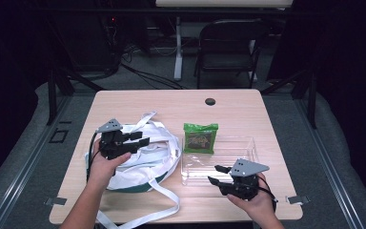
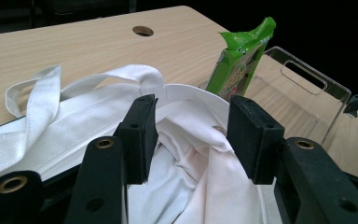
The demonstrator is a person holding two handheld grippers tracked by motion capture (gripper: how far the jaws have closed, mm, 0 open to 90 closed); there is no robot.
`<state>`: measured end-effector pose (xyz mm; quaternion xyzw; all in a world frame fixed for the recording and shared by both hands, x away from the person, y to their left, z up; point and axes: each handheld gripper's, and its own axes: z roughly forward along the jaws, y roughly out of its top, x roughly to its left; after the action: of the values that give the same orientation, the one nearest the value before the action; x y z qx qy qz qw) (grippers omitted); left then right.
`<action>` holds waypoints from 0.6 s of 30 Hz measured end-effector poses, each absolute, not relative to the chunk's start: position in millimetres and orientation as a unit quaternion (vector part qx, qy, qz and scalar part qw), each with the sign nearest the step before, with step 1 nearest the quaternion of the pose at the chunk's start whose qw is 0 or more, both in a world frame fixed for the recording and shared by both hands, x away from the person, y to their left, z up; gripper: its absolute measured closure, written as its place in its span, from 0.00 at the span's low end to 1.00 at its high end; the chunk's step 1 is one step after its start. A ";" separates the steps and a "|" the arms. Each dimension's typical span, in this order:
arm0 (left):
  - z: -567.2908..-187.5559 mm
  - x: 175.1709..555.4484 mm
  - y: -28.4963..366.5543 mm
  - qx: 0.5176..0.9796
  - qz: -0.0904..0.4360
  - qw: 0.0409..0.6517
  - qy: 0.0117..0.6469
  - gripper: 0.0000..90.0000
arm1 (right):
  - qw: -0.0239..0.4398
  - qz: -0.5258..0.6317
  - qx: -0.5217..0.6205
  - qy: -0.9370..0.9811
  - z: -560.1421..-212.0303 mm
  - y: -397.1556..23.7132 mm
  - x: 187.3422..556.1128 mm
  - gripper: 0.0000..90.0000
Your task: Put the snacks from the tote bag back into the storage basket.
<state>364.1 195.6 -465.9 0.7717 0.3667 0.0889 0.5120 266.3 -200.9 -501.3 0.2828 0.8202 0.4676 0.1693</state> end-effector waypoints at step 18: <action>-466.9 365.0 196.6 0.771 0.093 0.509 0.371 0.56 | 0.171 0.471 0.288 0.816 -500.6 -203.5 267.7 0.59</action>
<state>365.0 196.6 -466.9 0.7708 0.3715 0.0934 0.5091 267.7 -203.5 -500.6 0.2880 0.8163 0.4707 0.1709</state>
